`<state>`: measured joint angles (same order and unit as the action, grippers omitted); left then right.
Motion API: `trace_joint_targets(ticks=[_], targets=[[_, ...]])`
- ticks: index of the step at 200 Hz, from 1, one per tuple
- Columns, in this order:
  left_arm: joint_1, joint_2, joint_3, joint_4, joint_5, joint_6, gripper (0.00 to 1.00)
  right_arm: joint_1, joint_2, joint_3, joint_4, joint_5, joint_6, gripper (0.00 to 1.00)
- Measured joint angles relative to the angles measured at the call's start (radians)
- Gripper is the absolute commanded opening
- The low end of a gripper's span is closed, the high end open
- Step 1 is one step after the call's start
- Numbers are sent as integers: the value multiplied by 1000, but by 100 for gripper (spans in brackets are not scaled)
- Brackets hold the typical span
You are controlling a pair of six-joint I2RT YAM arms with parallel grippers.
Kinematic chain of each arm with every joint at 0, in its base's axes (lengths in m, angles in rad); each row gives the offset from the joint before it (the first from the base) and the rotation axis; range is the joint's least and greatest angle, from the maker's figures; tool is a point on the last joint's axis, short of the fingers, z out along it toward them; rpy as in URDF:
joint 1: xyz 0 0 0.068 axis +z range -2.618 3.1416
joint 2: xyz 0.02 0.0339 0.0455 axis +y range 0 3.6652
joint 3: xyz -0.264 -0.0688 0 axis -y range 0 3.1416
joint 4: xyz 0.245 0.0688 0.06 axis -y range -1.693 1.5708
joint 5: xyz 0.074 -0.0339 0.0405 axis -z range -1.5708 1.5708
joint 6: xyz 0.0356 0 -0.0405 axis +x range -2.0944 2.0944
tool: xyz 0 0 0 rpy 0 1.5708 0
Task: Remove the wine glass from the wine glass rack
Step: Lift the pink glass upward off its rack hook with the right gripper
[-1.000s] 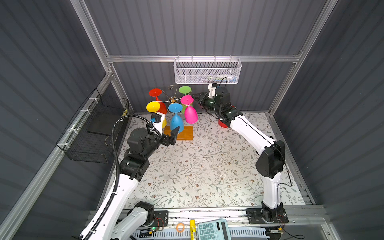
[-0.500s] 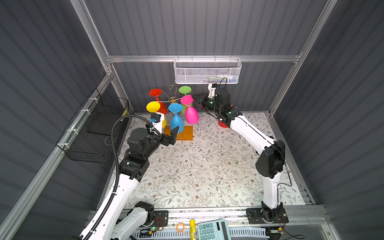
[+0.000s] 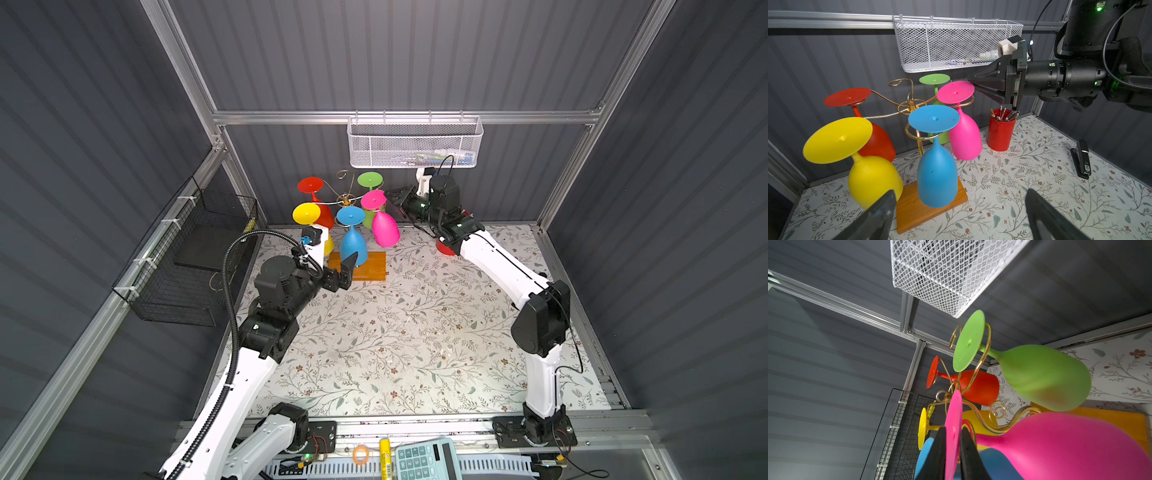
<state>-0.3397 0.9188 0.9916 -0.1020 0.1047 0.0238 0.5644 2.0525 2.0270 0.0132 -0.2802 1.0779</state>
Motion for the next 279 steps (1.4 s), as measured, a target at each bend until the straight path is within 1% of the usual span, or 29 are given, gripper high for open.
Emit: trace_joint_targets(ticks=[62, 94, 161, 179, 199, 227, 257, 279], targets=[[0, 0, 0, 0, 0, 0, 97, 2, 5, 2, -10, 7, 0, 17], [0, 0, 0, 0, 0, 0, 97, 5, 43, 30, -20, 7, 0, 17], [0, 0, 0, 0, 0, 0, 97, 8, 60, 53, -29, 8, 16, 9], [0, 0, 0, 0, 0, 0, 97, 7, 60, 55, -24, 15, 20, 10], [0, 0, 0, 0, 0, 0, 97, 9, 60, 61, -14, 16, 17, 14], [0, 0, 0, -1, 0, 0, 97, 13, 60, 61, -14, 26, 10, 14], [0, 0, 0, -1, 0, 0, 97, 13, 60, 61, -17, 30, 5, 10], [0, 0, 0, -1, 0, 0, 97, 13, 60, 60, -16, 34, 5, 8]])
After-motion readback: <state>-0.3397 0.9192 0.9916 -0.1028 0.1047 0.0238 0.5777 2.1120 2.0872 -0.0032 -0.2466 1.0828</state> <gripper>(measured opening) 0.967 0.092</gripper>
